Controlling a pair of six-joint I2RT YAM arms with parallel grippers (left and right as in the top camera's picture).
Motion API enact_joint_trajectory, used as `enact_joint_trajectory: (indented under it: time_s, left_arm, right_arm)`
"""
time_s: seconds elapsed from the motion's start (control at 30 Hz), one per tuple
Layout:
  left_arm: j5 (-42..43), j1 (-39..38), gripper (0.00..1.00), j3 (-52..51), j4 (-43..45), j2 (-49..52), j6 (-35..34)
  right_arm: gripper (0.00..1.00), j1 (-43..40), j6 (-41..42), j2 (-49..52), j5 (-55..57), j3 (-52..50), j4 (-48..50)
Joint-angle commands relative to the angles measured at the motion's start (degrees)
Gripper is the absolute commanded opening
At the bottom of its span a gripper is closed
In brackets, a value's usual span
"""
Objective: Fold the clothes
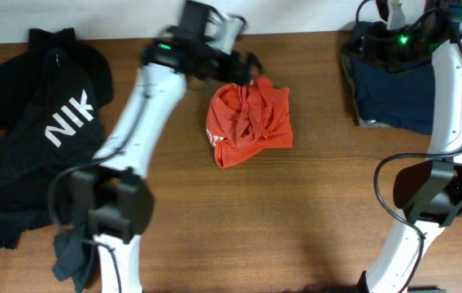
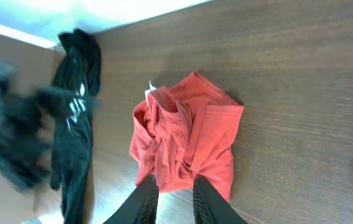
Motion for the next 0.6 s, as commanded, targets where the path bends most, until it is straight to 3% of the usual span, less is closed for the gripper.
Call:
enact_joint_trajectory:
  time_s: [0.0, 0.23, 0.57]
  left_arm:
    - [-1.4, 5.9, 0.99, 3.1, -0.8, -8.2, -0.6]
    - [-7.7, 14.5, 0.99, 3.1, -8.6, -10.7, -1.0]
    - [-17.6, 18.5, 0.99, 3.1, -14.4, -10.6, -1.0]
  right_arm:
    - [0.25, 4.3, -1.5, 0.3, 5.2, -2.0, -1.1]
    - [0.35, 16.8, 1.1, 0.3, 17.1, -8.7, 0.5]
    - [0.36, 29.8, 11.3, 0.3, 25.1, -18.8, 10.8]
